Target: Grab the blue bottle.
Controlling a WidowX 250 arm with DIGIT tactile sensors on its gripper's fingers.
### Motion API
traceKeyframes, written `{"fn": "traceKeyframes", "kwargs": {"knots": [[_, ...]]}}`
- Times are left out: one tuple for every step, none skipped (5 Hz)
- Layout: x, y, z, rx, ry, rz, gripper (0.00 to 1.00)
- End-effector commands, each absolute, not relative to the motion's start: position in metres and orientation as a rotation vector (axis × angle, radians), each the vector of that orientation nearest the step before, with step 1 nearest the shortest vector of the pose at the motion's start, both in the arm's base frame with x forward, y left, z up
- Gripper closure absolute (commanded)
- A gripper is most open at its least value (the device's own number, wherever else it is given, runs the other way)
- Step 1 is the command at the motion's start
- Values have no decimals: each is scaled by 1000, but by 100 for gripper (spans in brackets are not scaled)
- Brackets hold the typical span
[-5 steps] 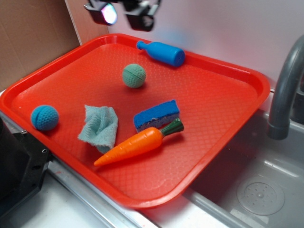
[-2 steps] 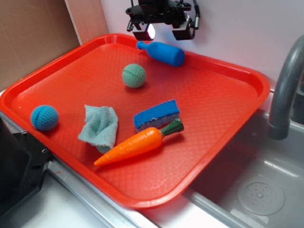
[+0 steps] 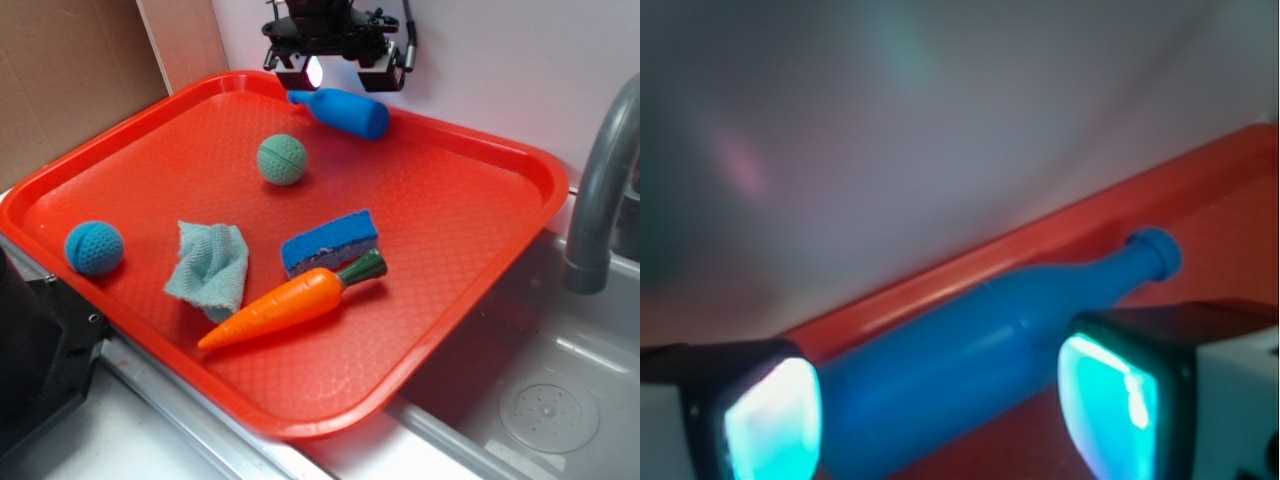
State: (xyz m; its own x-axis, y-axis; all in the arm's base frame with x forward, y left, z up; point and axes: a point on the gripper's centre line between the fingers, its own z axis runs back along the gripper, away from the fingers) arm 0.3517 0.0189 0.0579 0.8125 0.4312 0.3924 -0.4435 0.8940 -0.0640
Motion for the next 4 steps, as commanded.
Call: {"fn": "traceKeyframes", "kwargs": {"knots": [[340,41,40,120,-338,547,0],[325,43,38,60,-260,580,0],[309,37,50,15,-213,597,0],[299,30,47,-10,-163,603,0]]}}
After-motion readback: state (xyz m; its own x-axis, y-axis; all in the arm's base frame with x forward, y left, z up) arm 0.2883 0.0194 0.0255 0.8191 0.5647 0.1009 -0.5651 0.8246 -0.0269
